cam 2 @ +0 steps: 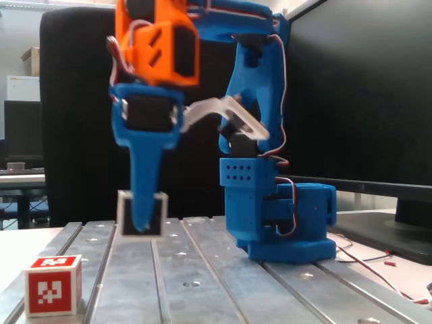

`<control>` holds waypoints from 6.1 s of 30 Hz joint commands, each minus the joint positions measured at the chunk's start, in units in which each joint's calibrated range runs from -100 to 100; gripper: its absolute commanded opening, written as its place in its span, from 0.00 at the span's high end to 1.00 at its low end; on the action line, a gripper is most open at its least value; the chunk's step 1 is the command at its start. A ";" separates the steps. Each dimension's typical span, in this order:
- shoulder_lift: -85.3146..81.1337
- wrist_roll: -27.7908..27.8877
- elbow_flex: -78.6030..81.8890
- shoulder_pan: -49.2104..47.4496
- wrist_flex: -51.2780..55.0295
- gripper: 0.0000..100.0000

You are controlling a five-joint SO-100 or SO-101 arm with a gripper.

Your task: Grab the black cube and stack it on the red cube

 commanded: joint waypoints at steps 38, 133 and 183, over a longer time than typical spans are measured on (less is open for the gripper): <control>25.51 5.09 -34.18 9.17 5.14 0.86; 28.18 4.20 -44.13 7.84 13.86 0.67; 7.88 -33.26 -25.68 19.73 2.92 0.99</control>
